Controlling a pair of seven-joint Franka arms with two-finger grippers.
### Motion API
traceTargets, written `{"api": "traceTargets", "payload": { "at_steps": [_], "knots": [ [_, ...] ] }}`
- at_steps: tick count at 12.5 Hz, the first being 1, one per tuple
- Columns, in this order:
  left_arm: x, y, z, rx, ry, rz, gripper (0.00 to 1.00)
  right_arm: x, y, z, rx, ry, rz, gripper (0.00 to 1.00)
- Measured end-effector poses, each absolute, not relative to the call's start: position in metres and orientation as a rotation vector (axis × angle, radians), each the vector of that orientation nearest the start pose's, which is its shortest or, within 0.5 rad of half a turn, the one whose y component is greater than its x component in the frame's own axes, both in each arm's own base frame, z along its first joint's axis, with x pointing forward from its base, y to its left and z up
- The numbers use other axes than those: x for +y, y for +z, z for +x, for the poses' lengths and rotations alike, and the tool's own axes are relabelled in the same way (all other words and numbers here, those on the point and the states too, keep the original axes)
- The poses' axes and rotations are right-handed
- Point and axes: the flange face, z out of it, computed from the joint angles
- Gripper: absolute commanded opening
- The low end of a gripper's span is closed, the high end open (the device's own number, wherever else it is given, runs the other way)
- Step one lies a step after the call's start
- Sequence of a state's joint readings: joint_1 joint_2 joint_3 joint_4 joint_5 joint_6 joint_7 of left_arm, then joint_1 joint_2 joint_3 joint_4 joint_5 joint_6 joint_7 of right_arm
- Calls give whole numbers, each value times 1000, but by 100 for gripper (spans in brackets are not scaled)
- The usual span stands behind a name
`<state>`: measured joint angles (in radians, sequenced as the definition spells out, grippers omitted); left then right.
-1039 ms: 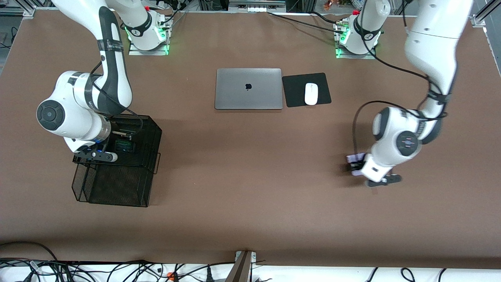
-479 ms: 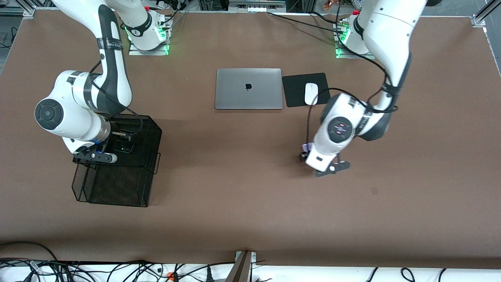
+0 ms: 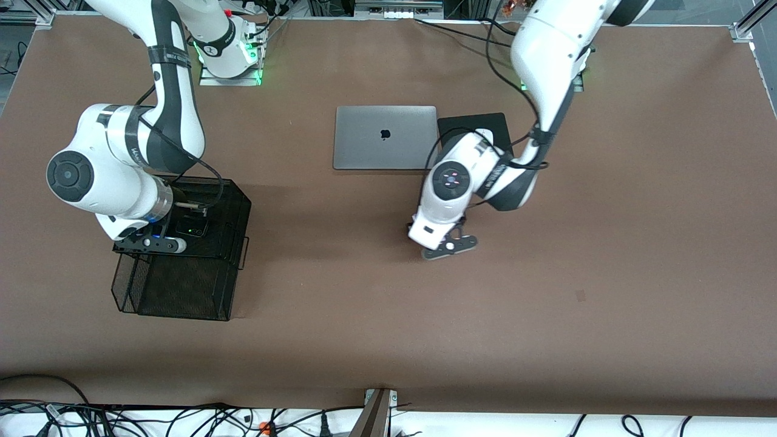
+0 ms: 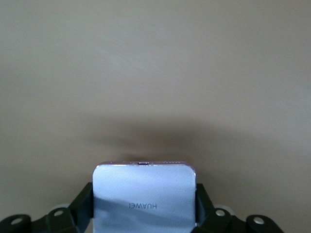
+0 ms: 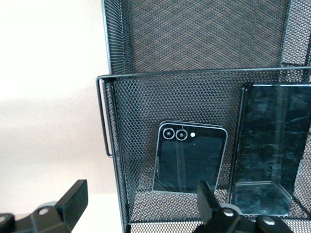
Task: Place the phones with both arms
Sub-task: 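Carry the white flip phone with the left gripper and set it mid-table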
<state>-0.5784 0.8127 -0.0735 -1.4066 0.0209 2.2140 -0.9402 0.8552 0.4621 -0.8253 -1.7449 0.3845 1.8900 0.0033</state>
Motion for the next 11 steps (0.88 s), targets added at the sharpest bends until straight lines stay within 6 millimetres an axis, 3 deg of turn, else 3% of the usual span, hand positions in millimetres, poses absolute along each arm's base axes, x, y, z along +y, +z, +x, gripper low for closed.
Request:
{"api": "traceTargets", "payload": {
  "at_steps": [3, 6, 9, 11],
  "knots": [
    [-472, 197, 591, -448, 9, -3162, 0, 91, 366, 616, 155, 293, -3108, 99],
    [-490, 190, 591, -309, -24, -3188, 0, 90, 366, 615, 157, 307, -3106, 99],
    [-515, 184, 570, -155, -29, -3191, 0, 91, 367, 616, 155, 306, -3106, 99],
    [-527, 168, 555, -64, -31, -3167, 0, 96, 372, 618, 141, 288, -3107, 99]
  ]
}}
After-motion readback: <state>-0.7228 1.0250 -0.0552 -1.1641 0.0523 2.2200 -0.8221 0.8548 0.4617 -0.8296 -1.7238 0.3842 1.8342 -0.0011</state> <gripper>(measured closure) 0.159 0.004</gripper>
